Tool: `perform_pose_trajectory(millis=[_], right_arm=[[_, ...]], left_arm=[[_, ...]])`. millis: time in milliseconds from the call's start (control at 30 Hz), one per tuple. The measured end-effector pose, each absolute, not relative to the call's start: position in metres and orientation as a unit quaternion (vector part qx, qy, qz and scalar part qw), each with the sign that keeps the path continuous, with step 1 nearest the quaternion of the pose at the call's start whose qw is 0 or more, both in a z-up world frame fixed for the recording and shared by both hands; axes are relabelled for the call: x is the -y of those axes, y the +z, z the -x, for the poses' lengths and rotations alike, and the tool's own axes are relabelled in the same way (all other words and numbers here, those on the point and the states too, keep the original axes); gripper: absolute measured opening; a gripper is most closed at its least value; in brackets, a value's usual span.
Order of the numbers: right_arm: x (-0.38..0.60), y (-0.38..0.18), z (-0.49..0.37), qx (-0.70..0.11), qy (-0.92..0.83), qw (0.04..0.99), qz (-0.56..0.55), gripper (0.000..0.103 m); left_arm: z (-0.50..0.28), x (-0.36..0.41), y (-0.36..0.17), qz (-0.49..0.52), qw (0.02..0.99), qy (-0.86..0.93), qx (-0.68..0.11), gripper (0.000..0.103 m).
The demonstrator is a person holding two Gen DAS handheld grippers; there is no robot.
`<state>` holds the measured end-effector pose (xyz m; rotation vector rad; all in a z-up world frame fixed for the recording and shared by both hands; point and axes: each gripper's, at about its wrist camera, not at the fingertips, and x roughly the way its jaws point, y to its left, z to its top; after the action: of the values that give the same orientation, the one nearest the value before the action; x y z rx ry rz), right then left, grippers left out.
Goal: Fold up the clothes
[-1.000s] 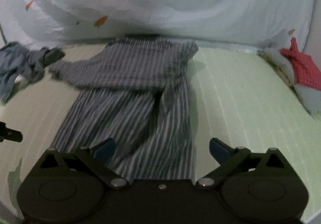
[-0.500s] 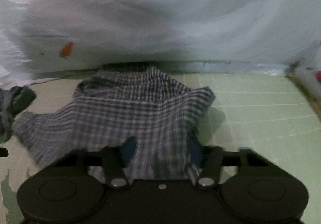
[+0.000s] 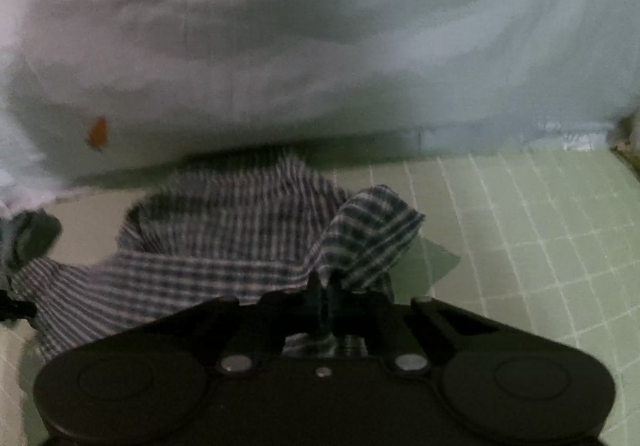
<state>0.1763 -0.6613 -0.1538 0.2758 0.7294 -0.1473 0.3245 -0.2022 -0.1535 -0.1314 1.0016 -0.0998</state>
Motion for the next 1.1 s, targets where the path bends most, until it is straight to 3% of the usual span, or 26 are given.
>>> perform_pose_trajectory(millis=[300, 467, 700, 1100], right_arm=[[0.684, -0.096, -0.144, -0.255, -0.063, 0.944, -0.199, 0.002], [0.686, -0.087, -0.138, -0.239, -0.05, 0.946, -0.213, 0.002], [0.687, -0.115, -0.162, -0.27, -0.038, 0.936, -0.223, 0.002], [0.644, -0.211, -0.254, -0.392, -0.062, 0.903, -0.165, 0.004]], left_arm=[[-0.285, 0.202, -0.023, 0.059, 0.942, -0.091, -0.317, 0.01], [-0.269, 0.195, 0.01, 0.077, 0.953, -0.098, -0.275, 0.01], [-0.277, 0.184, 0.0, 0.09, 0.949, -0.084, -0.291, 0.01], [-0.315, 0.156, -0.105, 0.073, 0.911, 0.008, -0.406, 0.01]])
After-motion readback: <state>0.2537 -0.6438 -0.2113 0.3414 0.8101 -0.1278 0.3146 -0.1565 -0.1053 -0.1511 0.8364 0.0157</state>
